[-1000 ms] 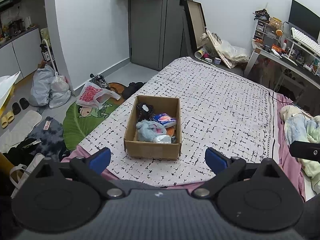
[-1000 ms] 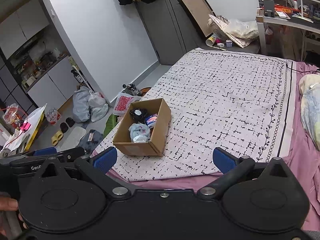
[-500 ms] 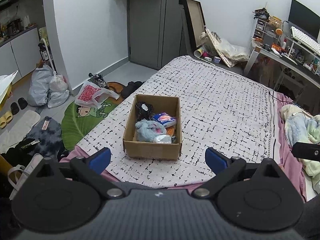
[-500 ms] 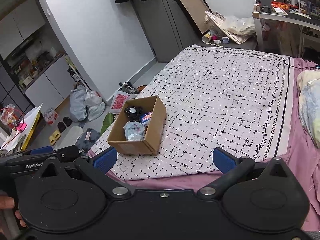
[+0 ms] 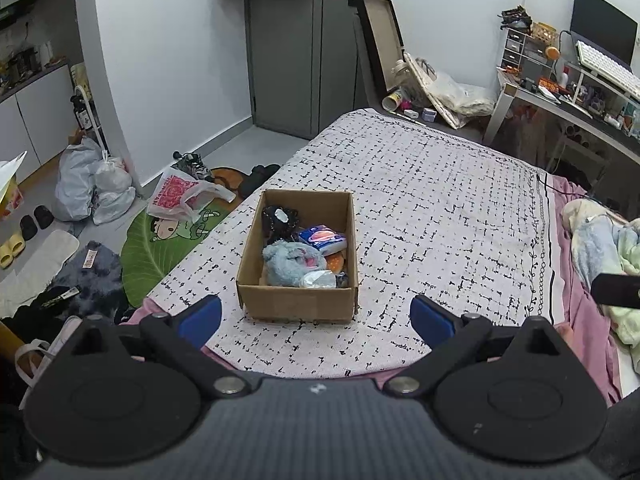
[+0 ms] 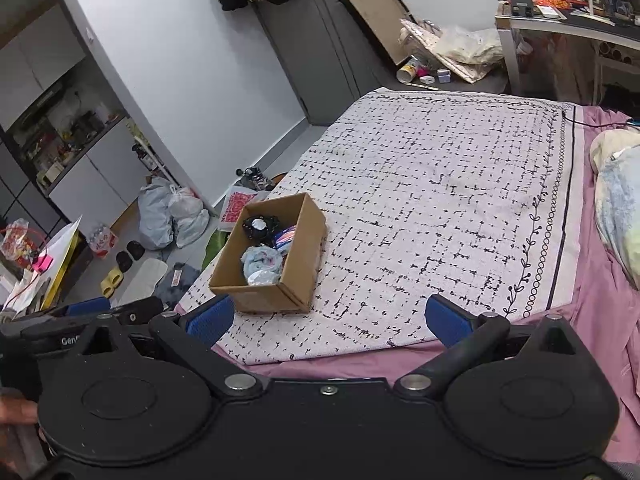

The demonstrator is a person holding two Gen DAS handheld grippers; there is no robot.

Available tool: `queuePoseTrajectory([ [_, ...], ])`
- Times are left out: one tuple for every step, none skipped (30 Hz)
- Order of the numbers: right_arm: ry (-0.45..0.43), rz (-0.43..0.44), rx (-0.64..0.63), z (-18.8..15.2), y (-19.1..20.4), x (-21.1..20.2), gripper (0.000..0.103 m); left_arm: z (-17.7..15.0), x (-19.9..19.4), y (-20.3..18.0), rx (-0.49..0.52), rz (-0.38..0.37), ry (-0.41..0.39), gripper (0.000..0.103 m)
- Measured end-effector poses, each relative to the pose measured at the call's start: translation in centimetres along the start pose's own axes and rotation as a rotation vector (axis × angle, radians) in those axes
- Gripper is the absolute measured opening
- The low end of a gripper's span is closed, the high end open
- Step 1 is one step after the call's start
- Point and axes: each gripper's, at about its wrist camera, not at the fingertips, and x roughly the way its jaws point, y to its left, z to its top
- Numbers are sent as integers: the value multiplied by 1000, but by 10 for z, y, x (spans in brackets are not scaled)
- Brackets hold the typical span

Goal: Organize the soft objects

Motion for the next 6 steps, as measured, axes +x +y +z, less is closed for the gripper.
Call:
queuePoseTrajectory([
  [1, 4, 2, 0, -1, 0, 103, 0, 1, -1, -1, -3, 1, 100],
  [2, 6, 2, 0, -2, 1, 103, 0, 2, -2, -1, -7, 1, 100],
  [2, 7, 0, 0, -3, 2, 103, 1, 3, -3, -1, -9, 0, 100],
  [3, 8, -2, 0, -4, 2, 103, 2, 4, -4, -3, -12, -1, 100],
  [3, 10, -4, 0, -4, 3, 103, 3, 5, -4, -6, -16, -1, 100],
  [2, 11, -5, 0, -5, 3, 103, 3, 6, -5, -9, -20, 0, 100],
])
